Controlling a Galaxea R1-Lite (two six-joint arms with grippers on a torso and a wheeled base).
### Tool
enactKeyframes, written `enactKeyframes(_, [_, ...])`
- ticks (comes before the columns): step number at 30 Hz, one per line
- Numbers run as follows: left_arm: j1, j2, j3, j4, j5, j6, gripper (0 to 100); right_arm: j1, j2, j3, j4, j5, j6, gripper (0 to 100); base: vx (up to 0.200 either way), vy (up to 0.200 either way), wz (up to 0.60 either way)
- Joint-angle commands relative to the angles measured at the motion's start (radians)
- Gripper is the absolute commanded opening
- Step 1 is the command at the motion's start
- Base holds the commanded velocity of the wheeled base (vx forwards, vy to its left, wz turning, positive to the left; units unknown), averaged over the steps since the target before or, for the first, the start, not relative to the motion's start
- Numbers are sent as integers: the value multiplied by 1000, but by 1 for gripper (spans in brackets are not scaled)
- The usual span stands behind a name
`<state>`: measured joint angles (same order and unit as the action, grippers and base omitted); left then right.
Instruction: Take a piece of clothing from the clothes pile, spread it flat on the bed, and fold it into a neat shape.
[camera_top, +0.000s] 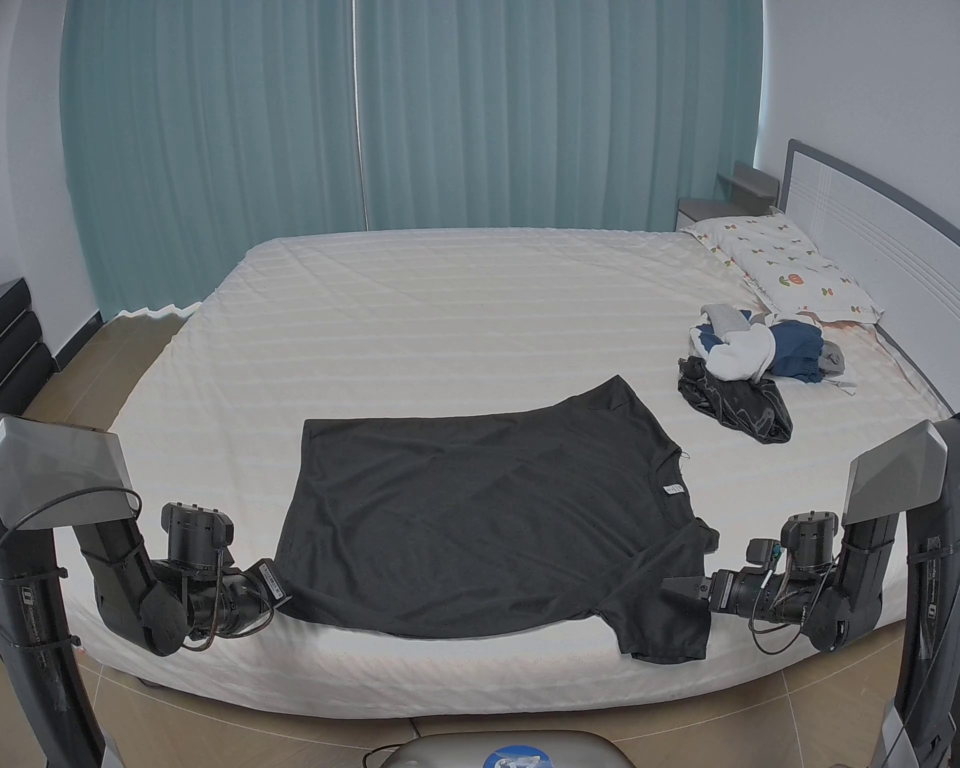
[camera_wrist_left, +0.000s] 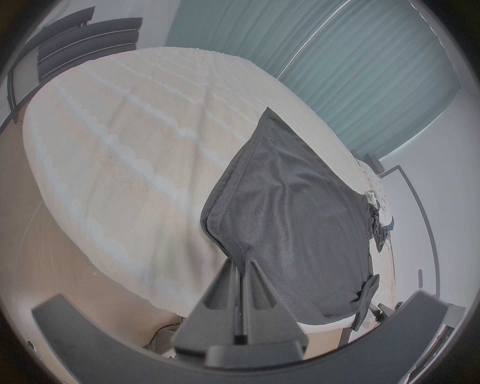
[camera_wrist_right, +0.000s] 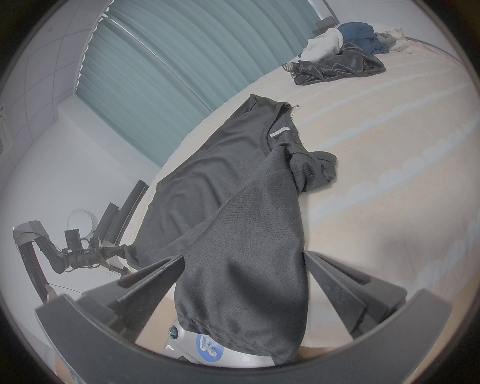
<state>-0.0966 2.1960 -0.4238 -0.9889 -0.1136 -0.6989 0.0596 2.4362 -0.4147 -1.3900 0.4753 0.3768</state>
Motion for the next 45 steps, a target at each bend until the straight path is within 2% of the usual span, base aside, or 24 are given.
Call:
enactKeyframes(1, [0, 1, -3, 0, 0, -1, 0, -3, 12, -15, 0, -1, 1, 100, 0, 0, 0])
enactKeyframes(2, [0, 1, -1, 0, 0, -1, 0, -4, 12, -16, 0, -1, 1, 0, 0, 0, 0])
enactKeyframes(13, [0, 1, -1, 0, 0, -1, 0, -35, 6, -1, 0, -1, -35, 0, 0, 0, 0])
enactKeyframes(22, [0, 1, 0, 1, 0, -1, 0, -72, 15, 68, -86, 0, -52, 0, 0, 0, 0])
enactKeyframes(23, [0, 2, 0, 0, 0, -1, 0, -73, 18, 68, -87, 0, -53, 100, 0, 0, 0])
enactKeyframes(31, [0, 2, -1, 0, 0, -1, 0, -72, 38, 57, -93, 5, -52, 100, 0, 0, 0])
enactKeyframes(40, [1, 2, -3, 0, 0, -1, 0, -27, 83, -23, -84, 2, -50, 100, 0, 0, 0])
enactKeyframes(41, [1, 2, -3, 0, 0, -1, 0, -27, 83, -23, -84, 2, -50, 0, 0, 0, 0])
enactKeyframes(45, [3, 1, -3, 0, 0, -1, 0, -38, 76, -7, -93, 6, -53, 0, 0, 0, 0])
